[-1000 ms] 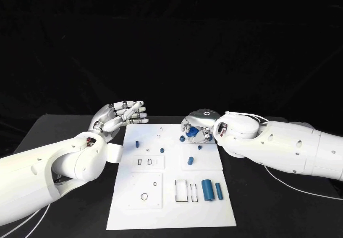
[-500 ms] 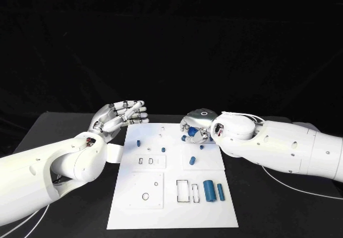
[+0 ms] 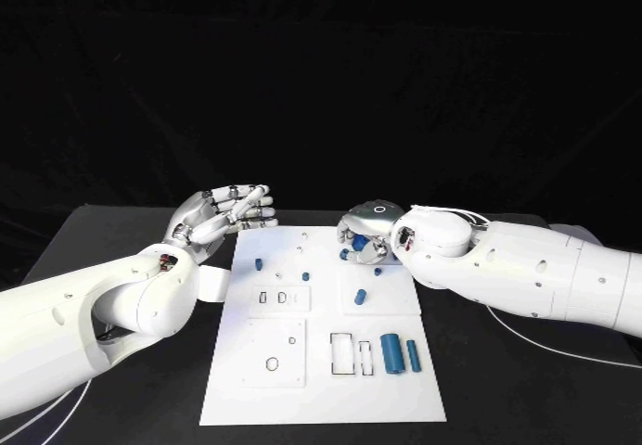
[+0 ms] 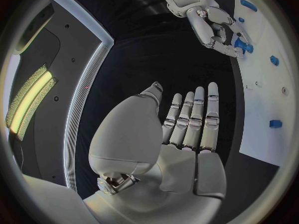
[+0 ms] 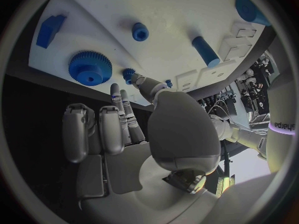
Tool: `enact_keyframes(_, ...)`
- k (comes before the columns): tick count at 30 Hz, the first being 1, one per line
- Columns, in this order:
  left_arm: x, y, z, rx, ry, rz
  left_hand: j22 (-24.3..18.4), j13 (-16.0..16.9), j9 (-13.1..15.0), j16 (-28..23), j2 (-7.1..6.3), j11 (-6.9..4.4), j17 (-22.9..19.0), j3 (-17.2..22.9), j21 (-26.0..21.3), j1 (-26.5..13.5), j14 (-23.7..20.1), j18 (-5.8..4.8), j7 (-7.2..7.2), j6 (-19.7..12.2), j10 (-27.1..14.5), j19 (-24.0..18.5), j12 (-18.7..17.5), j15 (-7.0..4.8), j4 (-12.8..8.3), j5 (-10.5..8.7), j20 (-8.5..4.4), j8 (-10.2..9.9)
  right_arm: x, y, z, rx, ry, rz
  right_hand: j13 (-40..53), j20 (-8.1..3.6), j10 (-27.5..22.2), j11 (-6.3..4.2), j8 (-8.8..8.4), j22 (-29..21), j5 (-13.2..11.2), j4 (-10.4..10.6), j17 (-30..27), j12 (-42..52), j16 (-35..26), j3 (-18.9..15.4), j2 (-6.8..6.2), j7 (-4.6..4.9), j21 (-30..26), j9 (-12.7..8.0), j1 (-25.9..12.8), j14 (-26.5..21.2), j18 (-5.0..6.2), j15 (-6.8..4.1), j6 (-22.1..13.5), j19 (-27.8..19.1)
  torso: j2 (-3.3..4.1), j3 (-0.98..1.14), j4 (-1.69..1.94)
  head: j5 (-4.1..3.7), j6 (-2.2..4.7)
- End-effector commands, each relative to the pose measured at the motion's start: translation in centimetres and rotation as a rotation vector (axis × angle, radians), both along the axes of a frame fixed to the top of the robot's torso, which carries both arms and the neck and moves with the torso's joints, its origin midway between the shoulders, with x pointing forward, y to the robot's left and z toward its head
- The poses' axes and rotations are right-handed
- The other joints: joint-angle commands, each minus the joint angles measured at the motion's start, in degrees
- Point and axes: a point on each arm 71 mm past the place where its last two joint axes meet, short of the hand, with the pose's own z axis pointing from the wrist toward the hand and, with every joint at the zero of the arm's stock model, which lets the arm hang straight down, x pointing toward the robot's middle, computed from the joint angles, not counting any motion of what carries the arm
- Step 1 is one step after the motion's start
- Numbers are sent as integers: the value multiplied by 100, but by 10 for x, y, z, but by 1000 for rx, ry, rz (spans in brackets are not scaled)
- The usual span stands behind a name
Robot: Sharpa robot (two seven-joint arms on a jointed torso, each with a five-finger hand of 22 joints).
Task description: Assemble the parts on the task board
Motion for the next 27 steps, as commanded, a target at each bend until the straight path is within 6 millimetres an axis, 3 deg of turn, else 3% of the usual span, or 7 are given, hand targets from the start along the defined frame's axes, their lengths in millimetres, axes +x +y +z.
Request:
enact_keyframes(1, 0, -2, 2, -5, -9, -17, -9, -6, -10, -41, 0, 19, 10, 36, 9, 47, 2, 84, 257, 23, 26, 36, -45, 24, 3, 13, -2, -10, 0, 1, -3, -26, 6, 6, 11, -4, 58, -1, 39, 60, 30, 10, 3, 22, 41, 40, 22, -7, 38, 10, 36, 240, -72, 20, 54, 23, 12, -1, 1, 7, 14)
enact_keyframes(17, 1, -1, 3, -2, -7, -15, -14, -6, -12, -51, 4, 22, 12, 44, 6, 51, -3, 84, 264, 19, 22, 41, -59, 26, 2, 14, -2, -15, -2, 5, -8, -10, 20, 23, 32, -13, 170, -28, 100, 132, 15, 70, -4, 77, 71, 131, 51, -32, 81, 56, 23, 227, -81, 3, 162, 42, 48, -8, -6, 36, -4)
enact_keyframes(19, 1, -1, 4, -2, -9, -16, -14, -6, -12, -51, 4, 22, 12, 44, 6, 51, -3, 84, 264, 19, 22, 41, -59, 26, 2, 14, -2, -15, -3, 5, -8, -7, 20, 24, 35, -16, 196, -35, 114, 153, 13, 87, 1, 87, 80, 147, 64, -39, 93, 66, 18, 226, -85, -2, 186, 51, 73, -15, -13, 45, 35)
enact_keyframes(21, 1, -1, 5, -2, -10, -16, -14, -6, -12, -51, 4, 22, 12, 44, 6, 51, -3, 84, 264, 19, 22, 41, -59, 26, 2, 14, -2, -15, -3, 5, -7, 0, 17, 25, 39, -23, 227, -49, 134, 166, 39, 101, 3, 99, 87, 174, 84, -57, 100, 80, 24, 226, -86, -13, 219, 55, 81, -20, -14, 43, 13)
enact_keyframes(24, 2, 0, 5, -1, -10, -13, -16, -6, -13, -55, 6, 24, 13, 49, 4, 56, -5, 83, 266, 17, 21, 42, -65, 27, -1, 14, -1, -18, -3, 5, -7, 10, 12, 25, 53, -49, 325, -93, 220, 266, 173, 118, 0, 138, 101, 248, 156, -112, 156, 137, 61, 223, -104, -50, 346, 107, 86, -21, -20, 41, -1)
enact_keyframes(25, 2, 0, 5, 0, -9, -11, -17, -6, -14, -56, 7, 24, 13, 50, 4, 57, -5, 83, 267, 16, 20, 43, -67, 28, -2, 14, -1, -18, -3, 6, -6, 16, 9, 26, 66, -81, 413, -135, 312, 325, 75, 103, 7, 168, 117, 349, 274, -167, 189, 207, 145, 224, -115, -91, 459, 135, 81, -17, -27, 44, 7)
enact_keyframes(27, 3, 1, 5, 0, -8, -9, -18, -7, -15, -59, 7, 26, 13, 53, 3, 60, -7, 83, 269, 13, 18, 44, -72, 29, -3, 14, -1, -21, -2, 6, -5, 27, 0, 25, 76, -108, 473, -165, 381, 366, 23, 86, 3, 181, 126, 416, 329, -194, 211, 273, 186, 224, -122, -112, 513, 153, 79, -17, -29, 35, 8)
